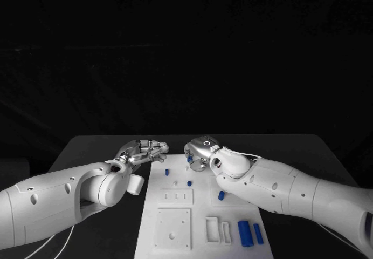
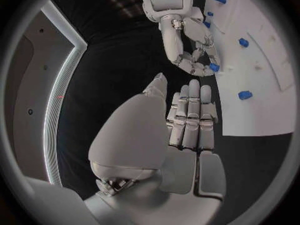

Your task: Assemble the parts on the task board

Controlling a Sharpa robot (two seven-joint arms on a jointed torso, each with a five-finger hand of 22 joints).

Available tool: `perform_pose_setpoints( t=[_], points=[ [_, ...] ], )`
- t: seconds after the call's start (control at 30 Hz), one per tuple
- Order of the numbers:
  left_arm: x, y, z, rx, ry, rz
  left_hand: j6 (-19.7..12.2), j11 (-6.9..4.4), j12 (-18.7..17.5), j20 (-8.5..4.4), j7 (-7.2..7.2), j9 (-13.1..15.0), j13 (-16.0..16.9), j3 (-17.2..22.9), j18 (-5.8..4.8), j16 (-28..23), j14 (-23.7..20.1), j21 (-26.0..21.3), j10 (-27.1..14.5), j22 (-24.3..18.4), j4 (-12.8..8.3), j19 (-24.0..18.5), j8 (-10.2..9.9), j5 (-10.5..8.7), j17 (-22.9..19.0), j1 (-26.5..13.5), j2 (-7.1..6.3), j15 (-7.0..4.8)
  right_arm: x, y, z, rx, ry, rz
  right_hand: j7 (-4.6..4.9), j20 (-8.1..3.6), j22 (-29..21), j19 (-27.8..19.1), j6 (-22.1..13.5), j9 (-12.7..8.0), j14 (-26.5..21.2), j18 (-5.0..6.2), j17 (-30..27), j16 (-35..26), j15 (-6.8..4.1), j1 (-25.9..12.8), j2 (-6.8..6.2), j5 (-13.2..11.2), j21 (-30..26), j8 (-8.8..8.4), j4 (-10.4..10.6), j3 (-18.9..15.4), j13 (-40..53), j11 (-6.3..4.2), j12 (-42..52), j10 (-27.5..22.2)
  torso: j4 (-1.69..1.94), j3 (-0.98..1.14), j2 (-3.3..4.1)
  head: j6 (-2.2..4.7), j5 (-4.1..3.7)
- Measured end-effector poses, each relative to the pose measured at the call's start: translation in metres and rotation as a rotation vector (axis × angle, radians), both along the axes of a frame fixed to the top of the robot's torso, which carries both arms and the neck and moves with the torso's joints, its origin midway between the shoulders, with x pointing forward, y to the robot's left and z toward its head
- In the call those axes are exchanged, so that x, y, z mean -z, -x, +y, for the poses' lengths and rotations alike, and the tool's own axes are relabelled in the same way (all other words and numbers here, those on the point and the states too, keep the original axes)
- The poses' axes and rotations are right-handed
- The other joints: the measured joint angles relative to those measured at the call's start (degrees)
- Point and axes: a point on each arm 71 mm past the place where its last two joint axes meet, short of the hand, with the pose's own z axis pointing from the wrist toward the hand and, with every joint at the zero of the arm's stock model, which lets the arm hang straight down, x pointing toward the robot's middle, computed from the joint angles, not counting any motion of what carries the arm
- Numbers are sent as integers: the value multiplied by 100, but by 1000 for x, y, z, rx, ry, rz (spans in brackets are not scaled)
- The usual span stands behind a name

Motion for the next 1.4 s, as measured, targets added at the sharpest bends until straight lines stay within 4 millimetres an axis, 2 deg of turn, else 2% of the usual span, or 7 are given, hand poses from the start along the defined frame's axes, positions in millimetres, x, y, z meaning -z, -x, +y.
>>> perform_pose_setpoints(
  t=[0.53,0.73,1.03,1.4],
  points=[
    [-5,0,-3,9,-1,-10,0,0,0,0,0,0,1,-6,-4,-22,0,0,0,4,-6,0,-22,0,-1,0,0,0,-1,-7,2,28,18,-25,-17,-1,-1,18,16,-6,10,-3,-5,23,-10,7,-9,-5,24,0,-16,16,11,-11,0,11,-10,4,9,19,55],
    [-8,1,-5,16,0,-16,0,0,0,0,0,1,1,-16,-6,-22,0,0,0,3,-16,0,-22,0,4,0,0,0,-1,-8,4,28,18,-30,-18,-9,-1,27,14,-7,10,-6,-5,23,-11,7,-9,-10,24,-1,-16,16,14,-11,-1,11,-13,4,18,1,83],
    [-10,1,-6,20,0,-20,0,0,0,0,0,1,1,-16,-10,-22,0,0,0,2,-16,0,-22,0,4,0,0,0,-1,-8,5,28,19,-31,-9,-9,-1,29,22,-10,19,-11,-10,23,-20,7,-9,-23,24,-6,-16,15,16,-11,-7,11,-13,-4,28,-18,64],
    [-10,1,-6,20,-1,-21,0,0,0,0,0,1,-4,-30,-15,-45,0,0,0,2,-2,0,-22,0,10,23,22,0,-1,-7,8,24,23,-25,-9,-10,-2,31,22,-6,22,-12,-10,23,-23,-33,-48,3,24,-11,-21,44,39,-11,-22,12,-17,-3,28,-27,82]
  ],
)
